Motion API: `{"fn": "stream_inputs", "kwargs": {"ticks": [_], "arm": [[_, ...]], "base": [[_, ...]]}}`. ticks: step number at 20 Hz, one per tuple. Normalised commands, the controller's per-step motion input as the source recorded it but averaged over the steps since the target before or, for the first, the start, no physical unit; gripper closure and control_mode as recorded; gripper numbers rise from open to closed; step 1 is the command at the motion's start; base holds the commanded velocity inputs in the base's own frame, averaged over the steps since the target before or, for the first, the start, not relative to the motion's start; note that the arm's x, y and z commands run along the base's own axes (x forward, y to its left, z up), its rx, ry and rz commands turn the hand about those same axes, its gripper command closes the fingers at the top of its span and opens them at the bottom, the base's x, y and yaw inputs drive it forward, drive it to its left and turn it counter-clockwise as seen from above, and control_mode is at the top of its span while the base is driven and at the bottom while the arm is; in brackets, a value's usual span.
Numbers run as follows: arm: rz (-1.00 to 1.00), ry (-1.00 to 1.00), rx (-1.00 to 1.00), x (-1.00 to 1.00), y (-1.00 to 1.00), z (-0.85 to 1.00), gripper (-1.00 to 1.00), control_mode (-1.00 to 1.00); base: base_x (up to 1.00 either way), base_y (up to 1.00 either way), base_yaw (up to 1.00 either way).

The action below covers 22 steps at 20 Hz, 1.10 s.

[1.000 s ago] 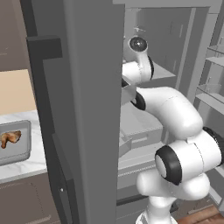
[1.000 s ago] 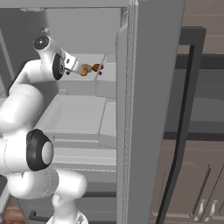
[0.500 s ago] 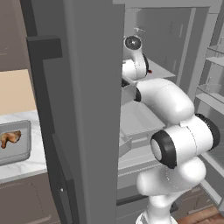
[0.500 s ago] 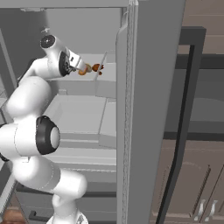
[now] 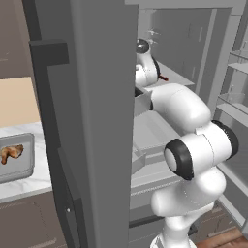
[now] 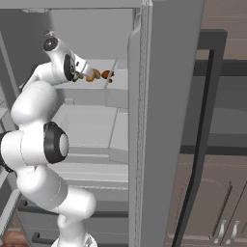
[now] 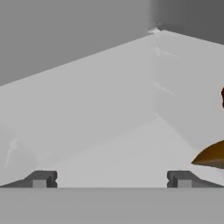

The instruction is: Place one mushroom and one chicken drumstick in each tupperware on the nearby counter, to pack two identical lunches.

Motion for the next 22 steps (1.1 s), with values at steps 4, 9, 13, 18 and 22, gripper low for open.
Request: {"fn": "stream_inputs", "kwargs": {"ticks": [4, 9, 13, 18, 22], "arm": [[-0.09, 0.01, 0.0, -0.06, 0.0, -0.1, -1.0, -1.0], [-0.09, 0.0, 0.0, -0.06, 0.0, -0.08, -1.0, -1.0], [-0.07, 0.0, 0.0, -0.01, 0.0, 0.0, -1.0, -1.0], [-0.05, 0.01, 0.0, 0.0, 0.0, -0.13, -1.0, -1.0], [-0.04, 0.03, 0.0, 0.0, 0.0, -0.22, -1.0, -1.0]], "base": [[0.0, 0.0, 0.0], [0.0, 0.0, 0.0], [0.0, 0.0, 0.0], [0.0, 0.0, 0.0], [0.0, 0.0, 0.0]]}}
